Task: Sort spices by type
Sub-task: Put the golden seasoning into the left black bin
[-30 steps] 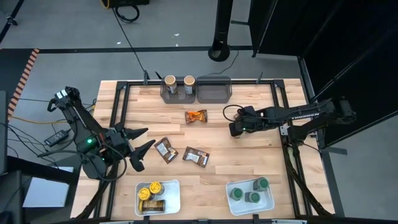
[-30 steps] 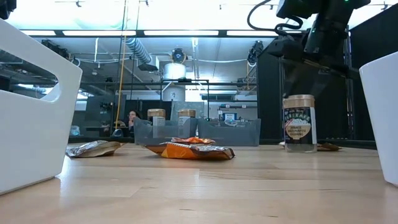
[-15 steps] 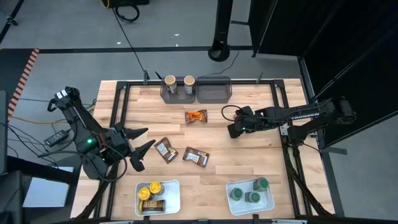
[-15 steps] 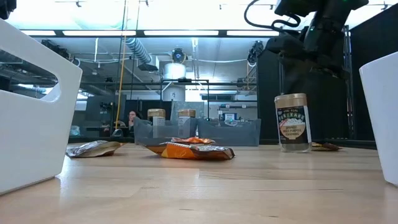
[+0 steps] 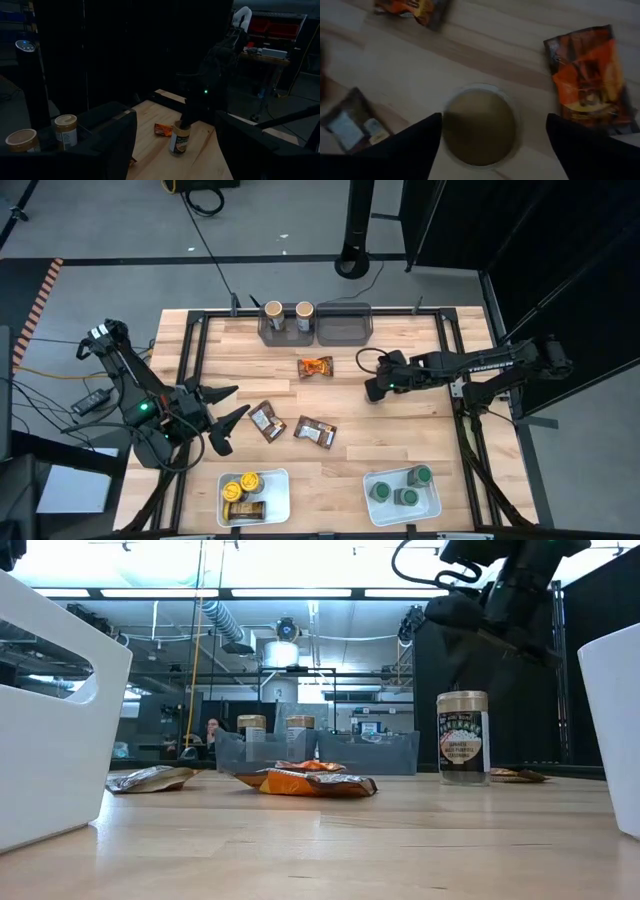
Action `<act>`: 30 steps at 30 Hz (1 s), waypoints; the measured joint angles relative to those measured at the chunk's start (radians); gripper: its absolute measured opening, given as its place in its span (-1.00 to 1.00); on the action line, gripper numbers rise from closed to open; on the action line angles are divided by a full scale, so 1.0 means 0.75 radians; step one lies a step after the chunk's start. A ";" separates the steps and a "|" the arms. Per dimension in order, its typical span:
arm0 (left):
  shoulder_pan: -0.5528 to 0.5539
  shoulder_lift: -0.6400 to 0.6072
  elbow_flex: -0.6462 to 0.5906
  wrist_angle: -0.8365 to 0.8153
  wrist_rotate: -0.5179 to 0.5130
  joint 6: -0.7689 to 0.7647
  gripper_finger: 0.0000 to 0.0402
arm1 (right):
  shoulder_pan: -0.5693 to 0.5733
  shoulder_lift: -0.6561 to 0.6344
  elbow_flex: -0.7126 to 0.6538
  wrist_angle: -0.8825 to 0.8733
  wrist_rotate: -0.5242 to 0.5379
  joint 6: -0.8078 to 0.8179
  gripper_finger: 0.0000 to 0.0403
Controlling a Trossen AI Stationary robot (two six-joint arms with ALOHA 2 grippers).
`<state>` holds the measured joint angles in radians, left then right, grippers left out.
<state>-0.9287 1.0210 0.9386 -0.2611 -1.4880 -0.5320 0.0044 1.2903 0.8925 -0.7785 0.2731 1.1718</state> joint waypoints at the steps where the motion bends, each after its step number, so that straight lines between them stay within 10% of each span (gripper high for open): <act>1: 0.000 0.000 -0.001 0.000 0.000 0.001 0.34 | 0.000 0.000 0.000 0.015 -0.005 0.001 0.81; 30: 0.000 0.000 0.000 0.006 -0.014 -0.035 0.34 | 0.075 0.197 0.012 0.094 0.097 -0.056 0.86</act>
<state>-0.9287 1.0210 0.9386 -0.2569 -1.4988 -0.5583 0.0607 1.4384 0.9012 -0.7083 0.3457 1.1297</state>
